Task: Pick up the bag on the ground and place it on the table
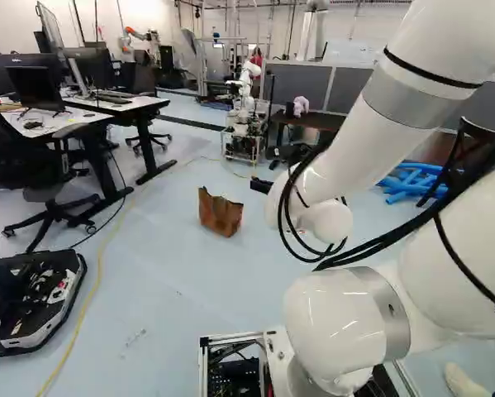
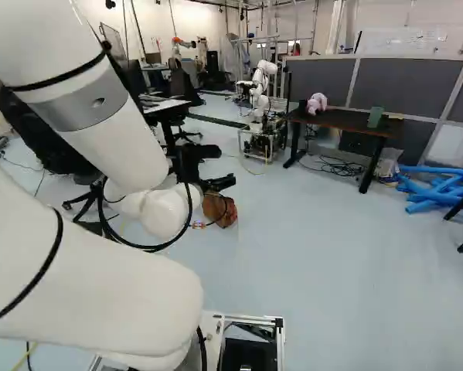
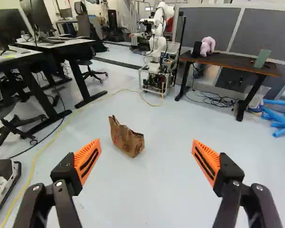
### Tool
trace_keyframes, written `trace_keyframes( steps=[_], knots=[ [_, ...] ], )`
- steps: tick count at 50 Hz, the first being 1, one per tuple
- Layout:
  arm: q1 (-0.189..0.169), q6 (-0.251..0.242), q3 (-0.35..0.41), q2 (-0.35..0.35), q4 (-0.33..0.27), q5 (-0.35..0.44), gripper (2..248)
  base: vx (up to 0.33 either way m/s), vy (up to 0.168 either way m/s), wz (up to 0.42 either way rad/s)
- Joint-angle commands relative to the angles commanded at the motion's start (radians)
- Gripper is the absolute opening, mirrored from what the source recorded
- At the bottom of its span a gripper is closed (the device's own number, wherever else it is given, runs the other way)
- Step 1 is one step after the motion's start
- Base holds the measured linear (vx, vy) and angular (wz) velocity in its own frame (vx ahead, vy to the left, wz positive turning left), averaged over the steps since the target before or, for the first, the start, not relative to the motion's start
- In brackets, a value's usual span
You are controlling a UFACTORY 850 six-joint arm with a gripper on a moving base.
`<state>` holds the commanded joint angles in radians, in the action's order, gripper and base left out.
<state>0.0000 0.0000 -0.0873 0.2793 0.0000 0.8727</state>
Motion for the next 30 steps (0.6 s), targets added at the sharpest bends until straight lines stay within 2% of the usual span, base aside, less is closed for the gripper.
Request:
trace_keyframes(
  steps=[30],
  knots=[
    [0.0,0.0,0.0,0.0,0.0,0.0,247,0.141,-0.002,-0.01]
  ],
)
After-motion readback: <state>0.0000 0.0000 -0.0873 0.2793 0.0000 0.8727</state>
